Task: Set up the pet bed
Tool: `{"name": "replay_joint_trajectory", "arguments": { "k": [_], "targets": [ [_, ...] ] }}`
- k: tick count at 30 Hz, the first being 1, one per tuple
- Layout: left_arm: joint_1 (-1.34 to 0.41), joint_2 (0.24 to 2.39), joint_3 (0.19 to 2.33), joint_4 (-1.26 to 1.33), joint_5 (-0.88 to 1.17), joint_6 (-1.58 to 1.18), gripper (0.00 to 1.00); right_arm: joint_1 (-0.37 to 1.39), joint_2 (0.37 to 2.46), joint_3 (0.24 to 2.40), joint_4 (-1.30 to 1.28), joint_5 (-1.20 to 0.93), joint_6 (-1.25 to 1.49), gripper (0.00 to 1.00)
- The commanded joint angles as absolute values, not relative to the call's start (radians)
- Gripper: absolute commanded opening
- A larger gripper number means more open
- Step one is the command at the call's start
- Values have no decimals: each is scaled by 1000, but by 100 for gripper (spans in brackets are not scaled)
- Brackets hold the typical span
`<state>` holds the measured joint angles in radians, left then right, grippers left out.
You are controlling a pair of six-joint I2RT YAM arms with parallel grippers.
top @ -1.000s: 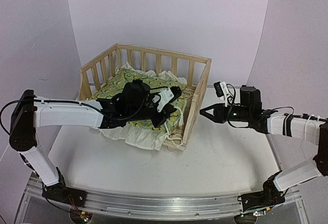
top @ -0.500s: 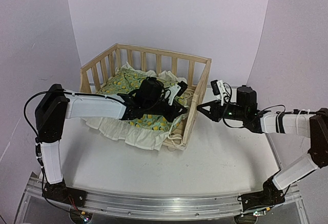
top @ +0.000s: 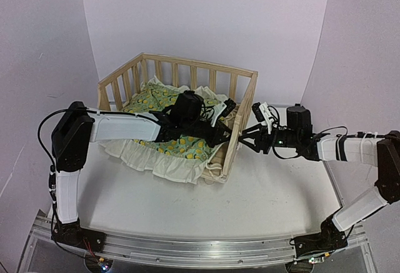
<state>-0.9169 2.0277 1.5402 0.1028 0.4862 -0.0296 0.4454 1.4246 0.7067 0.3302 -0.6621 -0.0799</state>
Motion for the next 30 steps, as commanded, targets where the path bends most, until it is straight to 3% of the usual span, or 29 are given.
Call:
{"name": "replay_joint_trajectory", "arguments": {
  "k": [1, 6, 9, 11, 13, 16, 18, 21, 23, 24, 26, 30],
  "targets": [
    [-927, 2036, 1600, 113, 570, -24, 0, 447, 1419, 718, 332, -673, -146, 44],
    [-927, 2043, 1609, 111, 618, -31, 0, 447, 1467, 756, 355, -703, -105, 37],
    [-927, 2032, 1596, 112, 624, -32, 0, 447, 1480, 765, 380, -740, -58, 21],
    [-925, 2022, 1586, 110, 629, -28, 0, 446, 1477, 750, 417, -741, -17, 4],
    [-924, 2014, 1577, 107, 624, -26, 0, 446, 1450, 724, 465, -714, 49, 0],
    [-922, 1979, 1543, 101, 578, -35, 13, 446, 1407, 696, 520, -681, 190, 0],
    [-921, 1923, 1482, 106, 505, -38, 30, 448, 1373, 680, 521, -648, 270, 0],
    [-922, 1800, 1348, 147, 389, -31, 44, 449, 1347, 677, 512, -635, 383, 0],
    [-927, 1708, 1255, 171, 334, -22, 70, 455, 1344, 689, 504, -652, 433, 0],
    [-935, 1657, 1205, 192, 298, -15, 76, 463, 1345, 703, 489, -663, 442, 0],
    [-977, 1530, 1095, 225, 239, 53, 81, 482, 1344, 732, 439, -658, 432, 0],
    [-1174, 1334, 803, 434, 61, 300, 82, 500, 1345, 752, 399, -646, 408, 0]
  ]
}}
